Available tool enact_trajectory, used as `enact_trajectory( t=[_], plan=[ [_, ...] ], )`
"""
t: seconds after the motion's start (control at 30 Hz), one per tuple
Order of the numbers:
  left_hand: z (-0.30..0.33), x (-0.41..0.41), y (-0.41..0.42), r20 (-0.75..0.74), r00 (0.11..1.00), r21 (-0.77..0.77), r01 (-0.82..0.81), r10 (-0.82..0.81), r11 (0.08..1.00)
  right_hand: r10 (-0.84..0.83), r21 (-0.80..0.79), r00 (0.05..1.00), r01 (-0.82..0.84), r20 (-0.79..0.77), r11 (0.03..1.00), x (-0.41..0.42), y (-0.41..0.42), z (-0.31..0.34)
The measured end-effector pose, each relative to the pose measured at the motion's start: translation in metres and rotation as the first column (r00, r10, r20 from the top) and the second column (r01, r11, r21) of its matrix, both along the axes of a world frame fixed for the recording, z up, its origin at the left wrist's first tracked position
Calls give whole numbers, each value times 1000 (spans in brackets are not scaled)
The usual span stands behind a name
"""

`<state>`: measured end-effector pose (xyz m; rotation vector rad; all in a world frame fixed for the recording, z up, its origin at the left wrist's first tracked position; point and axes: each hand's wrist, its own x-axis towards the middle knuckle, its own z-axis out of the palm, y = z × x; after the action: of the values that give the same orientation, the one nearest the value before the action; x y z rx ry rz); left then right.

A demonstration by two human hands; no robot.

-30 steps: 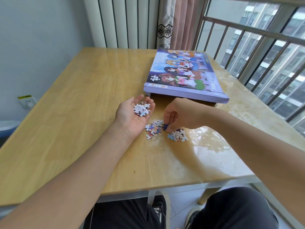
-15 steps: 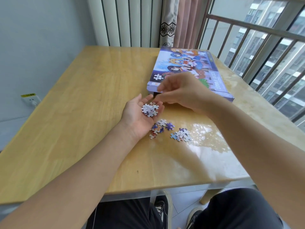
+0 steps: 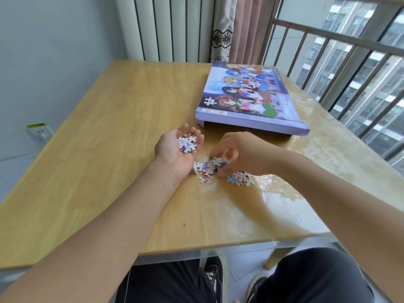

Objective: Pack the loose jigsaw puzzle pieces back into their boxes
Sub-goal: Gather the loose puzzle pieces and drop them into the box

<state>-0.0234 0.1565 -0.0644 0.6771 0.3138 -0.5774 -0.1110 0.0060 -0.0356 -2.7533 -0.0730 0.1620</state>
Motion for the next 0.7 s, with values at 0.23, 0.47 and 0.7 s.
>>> enact_trajectory(
  t=[0.23,0.47,0.7],
  plan=[
    [-2,-3,1,56,998,20,10,-11,1000,-8,-22,999,7,-35,1000,7,7,2],
    [-6,-7,-1,100,995,46,-12,7,999,-11,-88,989,-2,-150,996,7,23,14],
    [-10,-14,-3,145,988,72,-72,61,995,-73,-50,996,71,-41,996,9,34,6]
  ],
)
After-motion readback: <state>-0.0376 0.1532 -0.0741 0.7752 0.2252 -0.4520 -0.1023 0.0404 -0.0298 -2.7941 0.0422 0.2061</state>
